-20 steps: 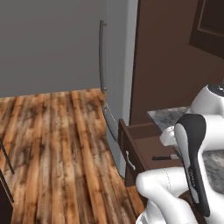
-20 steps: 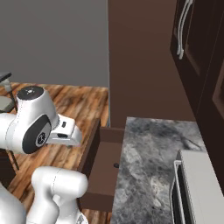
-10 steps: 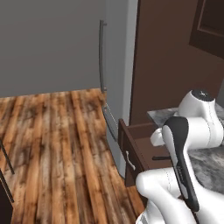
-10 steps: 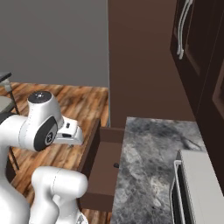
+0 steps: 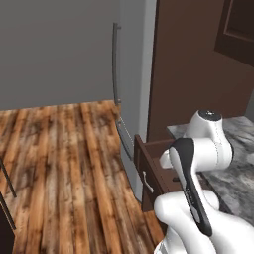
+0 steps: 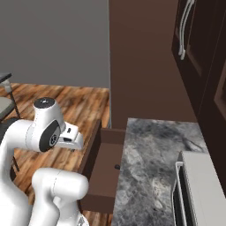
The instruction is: Pick up the knife from the drawer and place it on the cutting board. Then place the meat from the plate to the cutting board.
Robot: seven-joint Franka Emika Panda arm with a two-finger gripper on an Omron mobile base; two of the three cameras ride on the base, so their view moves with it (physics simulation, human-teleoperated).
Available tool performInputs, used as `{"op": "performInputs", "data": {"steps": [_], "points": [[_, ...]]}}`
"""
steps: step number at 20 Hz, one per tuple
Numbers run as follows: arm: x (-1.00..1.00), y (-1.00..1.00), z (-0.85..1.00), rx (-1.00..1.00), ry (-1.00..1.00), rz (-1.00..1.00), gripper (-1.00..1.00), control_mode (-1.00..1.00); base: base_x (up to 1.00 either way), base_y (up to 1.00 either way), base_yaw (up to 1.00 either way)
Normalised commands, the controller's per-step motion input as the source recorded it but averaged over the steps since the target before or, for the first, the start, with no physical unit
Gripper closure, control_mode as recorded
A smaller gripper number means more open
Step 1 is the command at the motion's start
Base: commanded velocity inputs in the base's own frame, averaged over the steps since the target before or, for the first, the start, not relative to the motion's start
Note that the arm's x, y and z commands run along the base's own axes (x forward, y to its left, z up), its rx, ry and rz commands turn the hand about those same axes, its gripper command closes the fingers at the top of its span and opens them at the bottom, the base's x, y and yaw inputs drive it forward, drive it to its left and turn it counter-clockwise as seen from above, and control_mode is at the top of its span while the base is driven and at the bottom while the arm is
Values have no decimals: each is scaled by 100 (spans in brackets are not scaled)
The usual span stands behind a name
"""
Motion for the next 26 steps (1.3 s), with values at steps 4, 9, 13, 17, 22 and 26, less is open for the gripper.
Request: {"op": "performInputs", "data": {"steps": [4, 9, 13, 17, 22, 26], "points": [[21, 0, -50, 0, 0, 4, -100, -100, 0, 0, 0], [36, 0, -53, 0, 3, 1, -100, -100, 0, 0, 0], [40, 0, -45, 0, 2, 0, -100, -100, 0, 0, 0], [42, 0, -43, 0, 0, 0, -100, -100, 0, 0, 0], [39, 0, -42, 0, 1, 0, -100, -100, 0, 0, 0], [39, 0, -35, 0, 4, 0, -100, -100, 0, 0, 0]]}}
